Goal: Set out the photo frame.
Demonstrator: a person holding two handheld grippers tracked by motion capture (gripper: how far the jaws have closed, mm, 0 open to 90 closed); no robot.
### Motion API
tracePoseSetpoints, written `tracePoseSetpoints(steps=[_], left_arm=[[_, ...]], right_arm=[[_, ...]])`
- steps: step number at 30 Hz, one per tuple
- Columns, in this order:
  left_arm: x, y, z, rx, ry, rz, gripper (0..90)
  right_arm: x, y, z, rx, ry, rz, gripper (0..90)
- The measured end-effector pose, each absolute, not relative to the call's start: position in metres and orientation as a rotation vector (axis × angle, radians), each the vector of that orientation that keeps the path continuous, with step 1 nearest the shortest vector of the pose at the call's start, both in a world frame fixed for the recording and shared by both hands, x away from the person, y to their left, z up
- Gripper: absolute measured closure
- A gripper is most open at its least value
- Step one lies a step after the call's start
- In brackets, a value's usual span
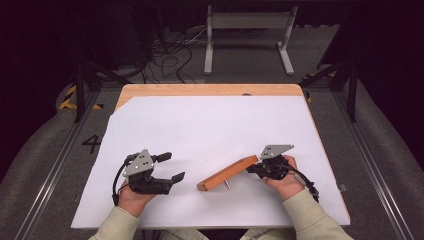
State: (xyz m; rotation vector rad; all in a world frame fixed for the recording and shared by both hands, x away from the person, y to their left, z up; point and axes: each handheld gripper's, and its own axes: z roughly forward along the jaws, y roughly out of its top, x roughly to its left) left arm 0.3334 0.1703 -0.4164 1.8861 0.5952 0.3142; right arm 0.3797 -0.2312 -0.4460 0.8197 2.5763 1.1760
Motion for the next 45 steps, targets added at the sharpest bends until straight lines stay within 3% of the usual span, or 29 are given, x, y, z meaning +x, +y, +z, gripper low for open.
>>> tracePoseSetpoints(steps=[29,45], left_arm=[[0.328,0.18,-0.419,1.878,0.628,0.319,19.9],[0.329,0.18,-0.419,1.883,0.623,0.313,19.9]], right_arm=[[0.435,-0.181,-0.437,0.865,2.593,1.225,90.0],[0.443,-0.154,-0.434,0.789,2.602,1.272,90.0]])
